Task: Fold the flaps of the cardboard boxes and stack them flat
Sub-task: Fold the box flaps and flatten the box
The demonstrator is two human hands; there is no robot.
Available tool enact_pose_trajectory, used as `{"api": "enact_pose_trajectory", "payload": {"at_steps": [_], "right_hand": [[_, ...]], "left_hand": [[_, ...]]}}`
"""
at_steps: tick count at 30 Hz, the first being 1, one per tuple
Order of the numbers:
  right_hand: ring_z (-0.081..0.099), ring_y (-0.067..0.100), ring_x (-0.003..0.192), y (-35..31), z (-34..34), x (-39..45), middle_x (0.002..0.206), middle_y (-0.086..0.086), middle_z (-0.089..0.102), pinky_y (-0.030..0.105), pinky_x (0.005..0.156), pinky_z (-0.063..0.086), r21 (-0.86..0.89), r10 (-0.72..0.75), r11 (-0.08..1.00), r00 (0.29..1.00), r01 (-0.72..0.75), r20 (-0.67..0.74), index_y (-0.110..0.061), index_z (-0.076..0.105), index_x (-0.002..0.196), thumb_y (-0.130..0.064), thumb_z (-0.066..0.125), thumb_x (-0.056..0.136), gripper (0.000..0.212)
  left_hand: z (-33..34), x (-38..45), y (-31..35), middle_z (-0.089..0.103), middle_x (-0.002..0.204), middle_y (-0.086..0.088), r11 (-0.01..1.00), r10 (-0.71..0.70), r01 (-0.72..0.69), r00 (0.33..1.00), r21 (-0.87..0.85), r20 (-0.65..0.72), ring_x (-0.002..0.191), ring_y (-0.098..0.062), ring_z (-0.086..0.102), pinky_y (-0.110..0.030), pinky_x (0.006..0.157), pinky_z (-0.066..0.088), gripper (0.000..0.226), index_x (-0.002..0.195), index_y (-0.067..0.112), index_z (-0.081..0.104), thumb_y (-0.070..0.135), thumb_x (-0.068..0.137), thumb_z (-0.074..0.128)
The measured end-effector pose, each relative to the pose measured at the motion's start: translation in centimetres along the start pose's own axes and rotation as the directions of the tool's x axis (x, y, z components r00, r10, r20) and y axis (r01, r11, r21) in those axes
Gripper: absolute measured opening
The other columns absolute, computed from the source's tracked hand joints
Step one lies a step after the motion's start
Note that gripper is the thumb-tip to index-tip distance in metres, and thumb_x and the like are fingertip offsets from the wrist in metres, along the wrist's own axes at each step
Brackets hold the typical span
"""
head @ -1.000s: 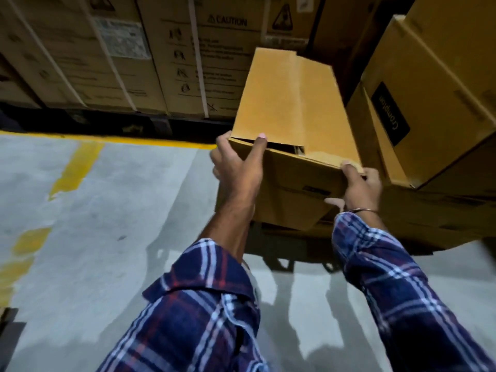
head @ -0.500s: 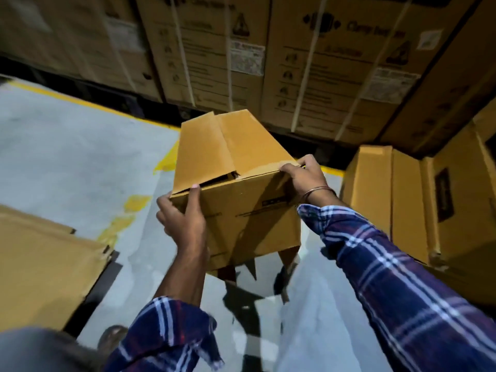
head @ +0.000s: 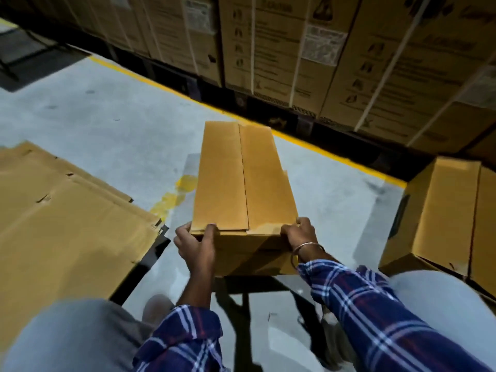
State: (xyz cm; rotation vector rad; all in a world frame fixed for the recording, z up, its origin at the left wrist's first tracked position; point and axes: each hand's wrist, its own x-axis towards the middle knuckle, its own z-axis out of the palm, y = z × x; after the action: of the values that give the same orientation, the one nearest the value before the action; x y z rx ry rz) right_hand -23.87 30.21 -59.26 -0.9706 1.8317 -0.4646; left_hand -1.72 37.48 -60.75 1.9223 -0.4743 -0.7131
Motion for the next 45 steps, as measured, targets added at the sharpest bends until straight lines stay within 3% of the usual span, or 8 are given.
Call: {"api": "enact_pose_trajectory", "payload": {"at_steps": [14, 25, 31, 34, 36, 39, 41, 45], "right_hand": [[0.030, 0.040, 0.144, 3.4, 2.7, 0.1, 0.156, 0.016, 0.019, 0.047, 0.113, 0.037, -0.451, 0.086, 0.892, 0.991, -0.029, 0.107, -0.010, 0.006, 0.158, -0.053, 0.084, 0.073, 0.123], [0.033, 0.042, 0.143, 5.3, 3.4, -1.0, 0.158, 0.022, 0.022, 0.046, 0.115, 0.036, -0.515, -0.066, 0.847, 0.988, 0.130, 0.140, -0.018, -0.012, 0.160, -0.044, 0.086, 0.077, 0.131], [0.037, 0.042, 0.139, 6.0, 3.0, -0.8, 0.155, 0.021, 0.024, 0.050, 0.108, 0.042, -0.594, -0.117, 0.785, 0.984, 0.176, 0.136, -0.021, -0.009, 0.160, -0.049, 0.083, 0.078, 0.126], [0.030, 0.038, 0.143, 6.0, 3.2, -1.2, 0.158, 0.016, 0.016, 0.049, 0.106, 0.043, -0.647, -0.208, 0.727, 0.972, 0.229, 0.110, -0.014, 0.001, 0.160, -0.052, 0.081, 0.079, 0.120], [0.029, 0.034, 0.143, 6.0, 3.3, -1.2, 0.158, 0.014, 0.017, 0.045, 0.107, 0.043, -0.682, -0.288, 0.678, 0.952, 0.276, 0.099, -0.009, 0.010, 0.158, -0.057, 0.080, 0.077, 0.117], [0.034, 0.032, 0.140, 5.9, 3.3, -1.1, 0.154, 0.012, 0.023, 0.043, 0.107, 0.044, -0.696, -0.344, 0.649, 0.935, 0.307, 0.092, -0.009, 0.018, 0.155, -0.066, 0.076, 0.076, 0.113], [0.034, 0.032, 0.139, 6.1, 3.2, -1.0, 0.154, 0.010, 0.025, 0.043, 0.107, 0.044, -0.672, -0.369, 0.660, 0.925, 0.334, 0.097, -0.012, 0.020, 0.155, -0.068, 0.072, 0.078, 0.108], [0.035, 0.029, 0.141, 7.0, 2.6, -0.9, 0.156, 0.007, 0.028, 0.042, 0.107, 0.043, -0.499, -0.401, 0.768, 0.909, 0.401, 0.113, -0.018, 0.029, 0.154, -0.062, 0.064, 0.088, 0.086]], "left_hand": [[0.6, -3.1, -5.2, 0.012, 0.165, -0.020, 0.852, -0.355, 0.176, 0.886, 0.493, 0.298, 0.149, -0.043, 0.025, -0.050, 0.121, 0.031, 0.134, 0.161, 0.008, -0.004, 0.051, 0.074, 0.089], [-0.6, -2.9, -5.4, 0.037, 0.151, -0.023, 0.690, -0.123, -0.138, 0.945, 0.711, 0.302, 0.133, -0.044, 0.048, -0.054, 0.105, 0.047, 0.124, 0.160, 0.022, -0.006, 0.068, 0.078, 0.075], [-0.1, -3.4, -5.7, 0.054, 0.138, -0.014, 0.876, -0.065, -0.077, 0.960, 0.477, 0.274, 0.117, -0.033, 0.059, -0.049, 0.094, 0.054, 0.075, 0.160, 0.027, 0.019, 0.041, 0.099, 0.060], [-0.6, -3.6, -3.8, 0.064, 0.103, -0.003, 0.966, -0.257, 0.256, 0.963, 0.028, 0.079, 0.086, -0.017, 0.060, -0.032, 0.070, 0.049, 0.033, 0.120, 0.024, 0.058, 0.051, 0.103, 0.052], [-1.2, -3.2, -2.7, 0.060, 0.094, -0.001, 0.826, -0.480, 0.462, 0.877, -0.323, 0.027, 0.087, -0.021, 0.059, -0.034, 0.073, 0.047, 0.055, 0.111, 0.018, 0.061, 0.070, 0.096, 0.048], [-2.5, -2.0, -2.7, 0.061, 0.132, -0.012, 0.658, -0.636, 0.571, 0.770, -0.491, 0.044, 0.116, -0.031, 0.060, -0.040, 0.087, 0.047, 0.082, 0.148, 0.012, 0.046, 0.073, 0.094, 0.048], [-3.1, -1.1, -3.0, 0.042, 0.158, -0.015, 0.664, -0.651, 0.602, 0.757, -0.443, 0.053, 0.143, -0.034, 0.043, -0.045, 0.109, 0.041, 0.085, 0.156, 0.011, 0.035, 0.072, 0.096, 0.043], [-3.4, 0.6, -3.1, 0.029, 0.158, -0.016, 0.838, -0.541, 0.495, 0.705, -0.228, -0.458, 0.142, -0.038, 0.035, -0.053, 0.116, 0.030, 0.086, 0.158, 0.020, 0.024, 0.046, 0.088, 0.066]]}}
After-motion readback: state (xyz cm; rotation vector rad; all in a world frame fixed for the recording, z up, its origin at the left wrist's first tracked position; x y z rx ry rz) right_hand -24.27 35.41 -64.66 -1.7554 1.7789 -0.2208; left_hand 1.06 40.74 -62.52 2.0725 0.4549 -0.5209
